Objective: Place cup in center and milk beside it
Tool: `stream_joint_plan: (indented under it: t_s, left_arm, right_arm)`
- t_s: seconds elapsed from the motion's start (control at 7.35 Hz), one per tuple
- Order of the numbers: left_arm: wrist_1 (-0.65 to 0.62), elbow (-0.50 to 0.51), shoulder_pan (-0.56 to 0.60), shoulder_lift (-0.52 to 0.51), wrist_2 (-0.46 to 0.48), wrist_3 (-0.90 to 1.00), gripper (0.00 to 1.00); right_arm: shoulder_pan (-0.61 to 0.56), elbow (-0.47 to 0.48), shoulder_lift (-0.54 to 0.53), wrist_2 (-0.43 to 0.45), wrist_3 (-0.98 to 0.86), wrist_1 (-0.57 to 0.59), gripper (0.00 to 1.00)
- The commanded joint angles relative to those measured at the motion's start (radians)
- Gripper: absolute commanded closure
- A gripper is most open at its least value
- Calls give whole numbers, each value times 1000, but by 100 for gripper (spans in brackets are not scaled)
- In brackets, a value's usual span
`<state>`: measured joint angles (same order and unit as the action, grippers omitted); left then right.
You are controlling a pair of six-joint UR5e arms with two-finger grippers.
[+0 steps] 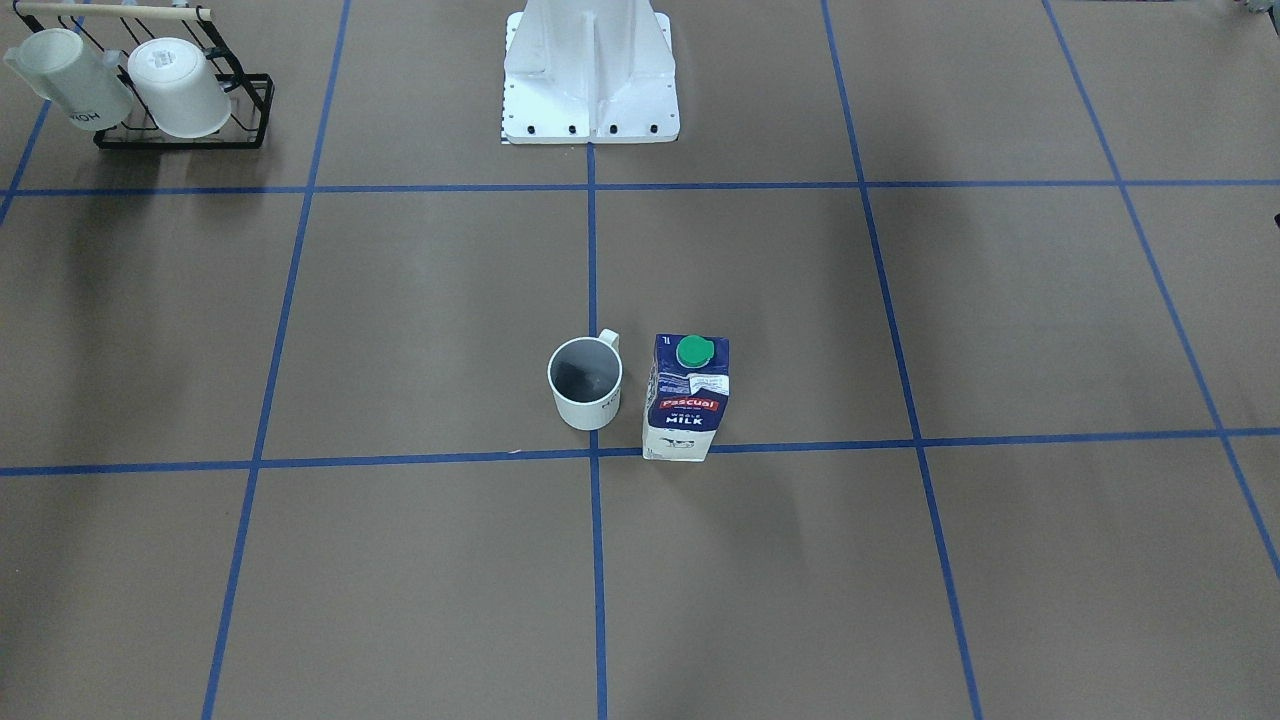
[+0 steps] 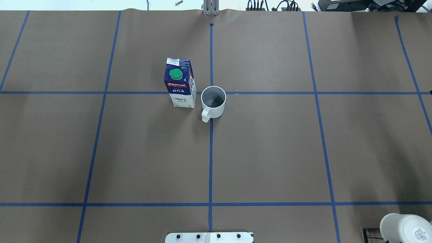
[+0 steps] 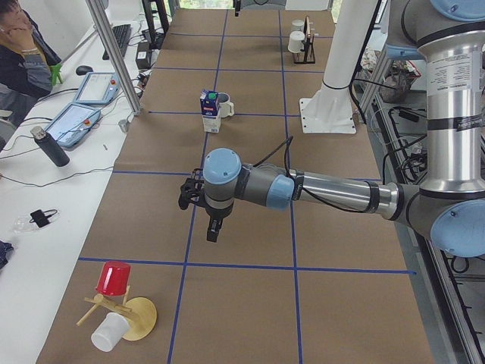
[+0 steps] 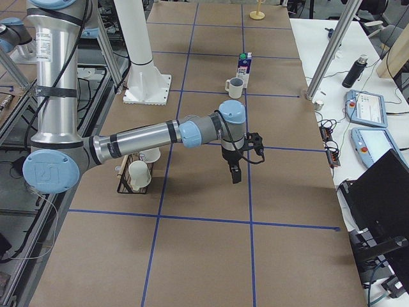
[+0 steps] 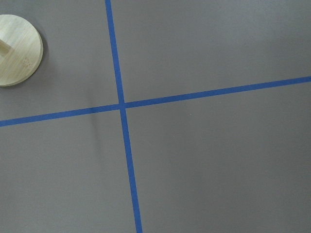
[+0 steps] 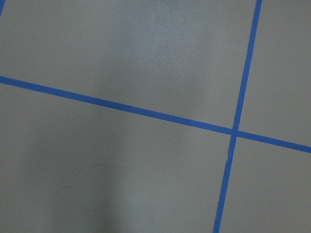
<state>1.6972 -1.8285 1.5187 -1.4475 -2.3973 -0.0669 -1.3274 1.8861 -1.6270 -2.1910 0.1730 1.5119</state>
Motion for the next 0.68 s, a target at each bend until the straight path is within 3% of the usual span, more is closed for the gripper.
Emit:
stream_joint_plan:
  t_s: [0.0, 0.27, 0.54]
  left_arm:
    - [10, 15, 1, 7, 0, 5, 2]
    - [9, 6, 0, 3, -2, 4, 2]
    - [-2, -28, 0, -16, -31, -36, 2]
  right_arm:
    - [4, 1, 4, -15, 3, -1, 0]
    - [2, 1, 6, -76, 3, -7, 0]
    - [2, 5, -10, -72, -6, -10, 0]
